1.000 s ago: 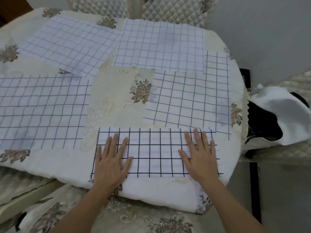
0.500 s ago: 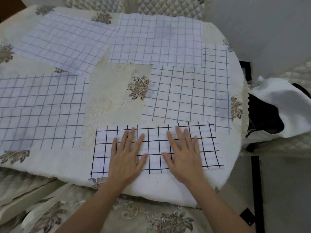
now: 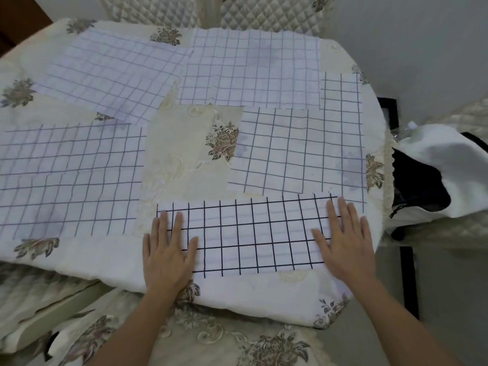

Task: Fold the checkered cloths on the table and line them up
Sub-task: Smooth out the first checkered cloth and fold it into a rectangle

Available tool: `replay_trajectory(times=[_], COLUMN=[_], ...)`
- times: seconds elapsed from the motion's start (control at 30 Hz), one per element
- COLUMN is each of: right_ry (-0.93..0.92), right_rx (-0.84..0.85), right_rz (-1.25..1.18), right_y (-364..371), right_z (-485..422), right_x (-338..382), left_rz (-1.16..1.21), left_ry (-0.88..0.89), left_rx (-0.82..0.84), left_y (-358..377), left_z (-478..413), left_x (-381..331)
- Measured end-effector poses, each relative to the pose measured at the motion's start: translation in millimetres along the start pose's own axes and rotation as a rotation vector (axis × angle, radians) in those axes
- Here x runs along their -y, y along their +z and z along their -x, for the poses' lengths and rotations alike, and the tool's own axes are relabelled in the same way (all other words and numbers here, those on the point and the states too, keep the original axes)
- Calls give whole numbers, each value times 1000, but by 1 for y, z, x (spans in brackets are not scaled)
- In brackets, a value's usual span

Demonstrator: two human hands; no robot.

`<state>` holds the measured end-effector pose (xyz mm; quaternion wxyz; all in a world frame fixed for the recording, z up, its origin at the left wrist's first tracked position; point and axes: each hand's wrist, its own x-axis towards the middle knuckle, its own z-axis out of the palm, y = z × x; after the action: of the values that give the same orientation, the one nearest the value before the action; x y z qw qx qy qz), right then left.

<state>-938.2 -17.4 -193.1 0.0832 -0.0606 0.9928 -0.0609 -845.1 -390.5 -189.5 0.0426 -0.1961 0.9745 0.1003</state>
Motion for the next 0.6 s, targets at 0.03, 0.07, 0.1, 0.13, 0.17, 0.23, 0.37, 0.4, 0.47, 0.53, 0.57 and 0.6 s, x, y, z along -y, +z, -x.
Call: replay_trajectory(times=[0.03,0.07,0.1,0.13,0.17,0.23,0.37,0.4,0.47,0.53,0.57,0.6], right_ry=[2,2,-1,-10,-19,-9,133,174,209,218,228,241], right_rx=[2,8,19,33,43,27,-145,-176,-234,-270,-273,-272], right_rz=[0,-3,-9,-19,-37,-84,-188,-214,-214,-209,-223,-247], right_y=[0,-1,-2,-4,-8,-18,-35,-37,-38,-37,-35,-34], right_z=[0,0,-1,-1,-2,-2,11,17,28,36,39,40], right_x=[1,1,0,-1,-2,-3,-11,-12,-12,-13,-13,-13], left_rz=[-16,-36,-47,-50,-53,-67,3,7,-31,-91,-124,-153], left_ry=[-2,-10,-20,-23,4,205,788,903,1083,1189,1229,1270], left_rx=[14,24,25,21,10,-26,9,33,72,126,148,167], left_y=[-1,-4,-7,-12,-18,-27,-32,-31,-27,-23,-21,-18], left_z=[0,-1,-4,-7,-11,-18,-31,-35,-42,-47,-49,-51], left_x=[-1,-3,-6,-12,-22,-52,-138,-159,-196,-226,-239,-249])
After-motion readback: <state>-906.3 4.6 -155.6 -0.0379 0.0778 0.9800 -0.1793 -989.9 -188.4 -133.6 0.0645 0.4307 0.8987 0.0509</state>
